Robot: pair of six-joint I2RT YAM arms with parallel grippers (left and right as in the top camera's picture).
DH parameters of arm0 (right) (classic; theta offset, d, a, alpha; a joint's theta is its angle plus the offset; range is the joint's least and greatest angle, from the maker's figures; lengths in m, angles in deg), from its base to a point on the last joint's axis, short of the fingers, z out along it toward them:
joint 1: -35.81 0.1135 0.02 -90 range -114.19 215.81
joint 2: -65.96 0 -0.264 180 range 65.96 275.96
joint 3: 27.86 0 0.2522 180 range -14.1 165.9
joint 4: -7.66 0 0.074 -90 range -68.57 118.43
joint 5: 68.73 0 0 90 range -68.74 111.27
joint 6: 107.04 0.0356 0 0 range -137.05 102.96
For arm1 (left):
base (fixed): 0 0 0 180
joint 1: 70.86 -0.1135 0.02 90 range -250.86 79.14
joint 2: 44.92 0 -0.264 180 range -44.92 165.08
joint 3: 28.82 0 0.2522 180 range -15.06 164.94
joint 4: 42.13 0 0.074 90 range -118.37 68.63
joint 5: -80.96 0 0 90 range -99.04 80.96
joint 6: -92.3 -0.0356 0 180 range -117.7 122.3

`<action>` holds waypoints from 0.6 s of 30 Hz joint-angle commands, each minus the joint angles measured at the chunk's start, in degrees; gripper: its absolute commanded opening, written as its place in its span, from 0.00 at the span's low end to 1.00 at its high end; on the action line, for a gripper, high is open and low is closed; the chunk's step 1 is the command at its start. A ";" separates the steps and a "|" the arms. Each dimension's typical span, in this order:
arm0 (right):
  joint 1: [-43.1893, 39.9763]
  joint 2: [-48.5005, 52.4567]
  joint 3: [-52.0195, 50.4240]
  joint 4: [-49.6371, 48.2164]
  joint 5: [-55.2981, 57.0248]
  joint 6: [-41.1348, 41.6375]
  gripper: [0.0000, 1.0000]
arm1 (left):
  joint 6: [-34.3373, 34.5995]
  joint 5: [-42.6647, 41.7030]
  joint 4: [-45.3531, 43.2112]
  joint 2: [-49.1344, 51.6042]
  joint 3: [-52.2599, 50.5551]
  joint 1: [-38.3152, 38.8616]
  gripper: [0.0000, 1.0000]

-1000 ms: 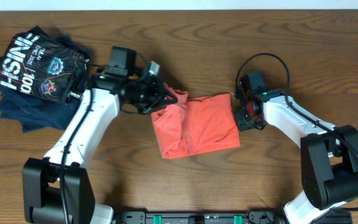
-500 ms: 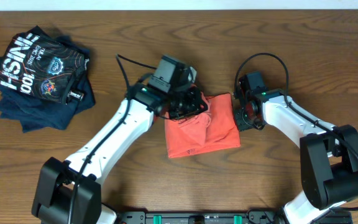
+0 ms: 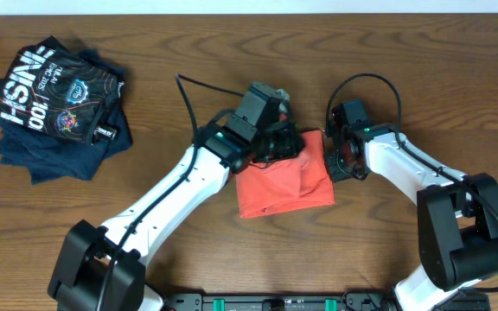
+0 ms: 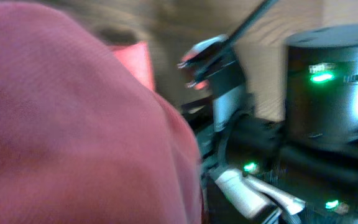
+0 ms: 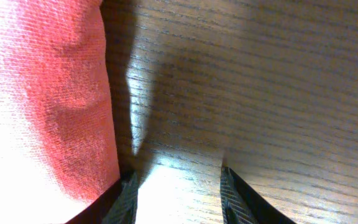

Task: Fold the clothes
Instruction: 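Fold the left end over onto the right section with the left gripper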

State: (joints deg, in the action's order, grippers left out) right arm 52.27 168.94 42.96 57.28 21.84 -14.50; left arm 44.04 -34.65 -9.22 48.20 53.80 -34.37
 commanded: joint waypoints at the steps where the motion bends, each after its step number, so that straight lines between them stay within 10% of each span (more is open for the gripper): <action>1: 0.79 4.11 -2.27 0.85 -1.46 0.39 0.38 | 0.55 -0.55 -3.08 -1.29 1.62 1.92 0.57; 18: -4.55 -13.92 10.27 14.45 -9.09 -2.29 0.43 | -11.93 -8.98 3.52 -11.23 1.62 -16.65 0.58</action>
State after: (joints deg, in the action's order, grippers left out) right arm 47.55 160.51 48.78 70.70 19.37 -12.82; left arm 36.63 -45.38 -7.93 38.67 54.12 -47.13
